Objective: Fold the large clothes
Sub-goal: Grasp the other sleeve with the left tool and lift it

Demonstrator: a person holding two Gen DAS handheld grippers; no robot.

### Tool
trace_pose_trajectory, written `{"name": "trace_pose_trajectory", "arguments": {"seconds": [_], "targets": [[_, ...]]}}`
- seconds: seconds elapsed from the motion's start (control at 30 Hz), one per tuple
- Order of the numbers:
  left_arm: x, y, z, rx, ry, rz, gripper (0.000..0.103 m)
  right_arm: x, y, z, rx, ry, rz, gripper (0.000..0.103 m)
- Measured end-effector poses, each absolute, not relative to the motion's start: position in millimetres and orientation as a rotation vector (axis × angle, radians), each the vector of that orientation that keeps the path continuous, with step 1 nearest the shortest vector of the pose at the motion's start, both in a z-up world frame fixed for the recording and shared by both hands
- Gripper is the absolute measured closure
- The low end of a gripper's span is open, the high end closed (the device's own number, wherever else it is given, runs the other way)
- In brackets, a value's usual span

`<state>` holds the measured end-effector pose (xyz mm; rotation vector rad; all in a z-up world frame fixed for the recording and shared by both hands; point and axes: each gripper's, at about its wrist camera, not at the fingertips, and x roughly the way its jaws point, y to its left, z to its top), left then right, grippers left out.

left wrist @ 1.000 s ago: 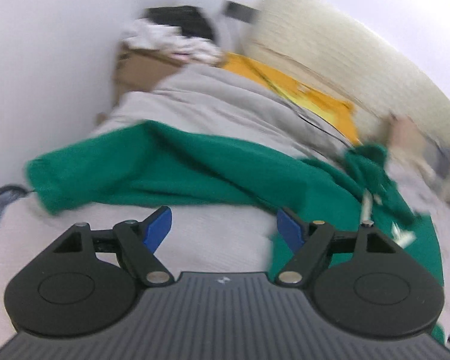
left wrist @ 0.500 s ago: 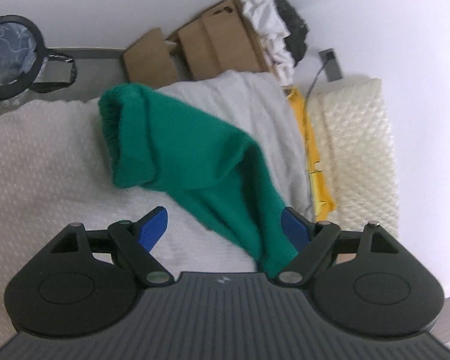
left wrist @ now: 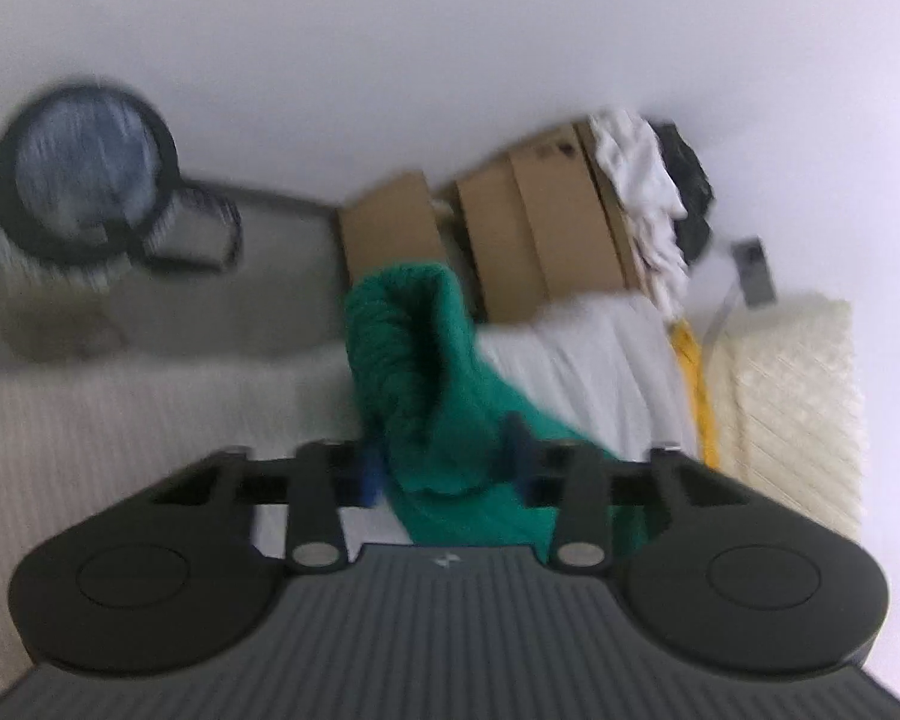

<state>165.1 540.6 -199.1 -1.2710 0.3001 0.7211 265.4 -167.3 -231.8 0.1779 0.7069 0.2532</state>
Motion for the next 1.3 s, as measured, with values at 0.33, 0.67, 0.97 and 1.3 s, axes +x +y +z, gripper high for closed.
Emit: {"name": "trace_pose_trajectory", "arguments": {"seconds": [0.33, 0.67, 0.97, 1.3], "targets": [[231.7, 578.4, -100.4, -0.850, 0.233, 0.786, 0.079, 276.3, -179.4, -234.8, 0.222, 0.699, 0.220, 0.021], [306.7, 479.8, 62.2, -0.341, 0.152, 0.470, 0.079, 267.8, -183.1, -219.3, 0.216, 0.631, 0.218, 0.021], [321.6, 323.5, 139.5, 0.001, 0.119, 0.178, 0.078, 243.0, -199.8, -187.9, 0.225, 0.526, 0.219, 0.021], [356.6, 121.2, 107.5, 0.165, 0.190, -0.187, 0.078, 227.9, -248.5, -170.3, 0.313, 0.476, 0.156, 0.021]]}}
